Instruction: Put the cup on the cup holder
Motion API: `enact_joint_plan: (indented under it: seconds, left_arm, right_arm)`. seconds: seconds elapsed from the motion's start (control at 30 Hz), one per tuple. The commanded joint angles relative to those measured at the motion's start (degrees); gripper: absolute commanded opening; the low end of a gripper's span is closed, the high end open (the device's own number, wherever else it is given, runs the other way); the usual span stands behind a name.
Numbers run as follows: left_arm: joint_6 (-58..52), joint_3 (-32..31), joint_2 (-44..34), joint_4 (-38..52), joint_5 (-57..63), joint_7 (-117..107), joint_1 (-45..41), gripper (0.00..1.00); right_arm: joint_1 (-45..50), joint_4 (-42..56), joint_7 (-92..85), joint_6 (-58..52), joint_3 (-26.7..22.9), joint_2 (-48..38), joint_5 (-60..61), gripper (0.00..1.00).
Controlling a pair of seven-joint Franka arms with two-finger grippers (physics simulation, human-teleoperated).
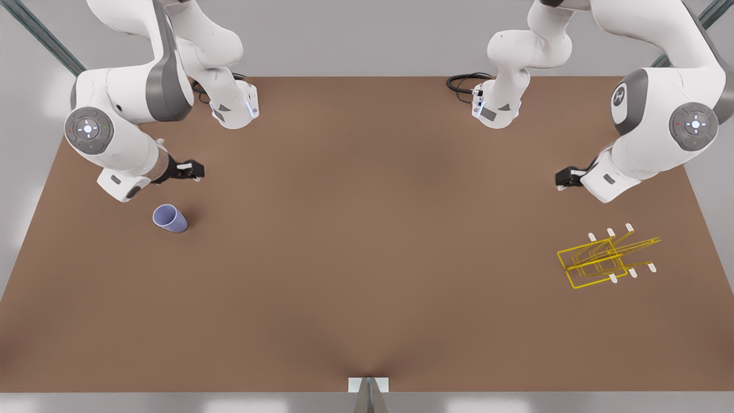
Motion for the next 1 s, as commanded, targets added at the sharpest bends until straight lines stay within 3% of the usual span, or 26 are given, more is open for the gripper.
enact_joint_plan:
  seconds: [0.0,0.1,0.17,0.23,0.4,0.63,0.73,0.97]
  left_arm:
    - [1.23,-0.01,-0.08,0.05,0.21,0.97,-0.45,1.0]
    - [0.88,-0.01,0.36,0.05,0.21,0.97,-0.54,1.0]
    - [0.96,-0.01,0.45,0.05,0.21,1.23,-0.54,1.0]
    - [0.96,-0.01,1.5,0.05,0.29,1.15,-0.45,1.0]
    - [0.96,-0.01,1.85,0.05,0.29,1.23,-0.27,1.0]
    - [0.96,-0.01,2.12,0.05,0.21,1.23,-0.27,1.0]
    - [0.96,-0.01,2.03,0.05,0.21,1.06,-0.36,1.0]
    - [0.96,-0.01,2.03,0.05,0.21,1.06,-0.36,1.0]
  right_arm:
    - [1.05,0.02,0.83,2.62,0.02,-0.06,0.02,1.0]
    - [-0.09,-1.2,0.65,4.8,-0.15,2.04,-0.6,1.0]
    - [-2.9,-9.54,0.47,20.62,-0.06,4.69,-0.34,1.0]
    - [-5.36,-14.56,-0.84,29.07,-0.06,4.86,1.51,1.0]
    - [-9.41,-12.98,-11.92,31.54,-1.91,12.6,4.85,1.0]
    - [-10.46,-25.64,-20.53,37.95,-3.58,4.43,5.03,1.0]
    - [-10.37,-28.8,-26.68,43.49,-6.83,4.86,7.22,1.0]
    - [-7.39,-33.02,-29.23,42.96,-10.17,4.95,3.79,1.0]
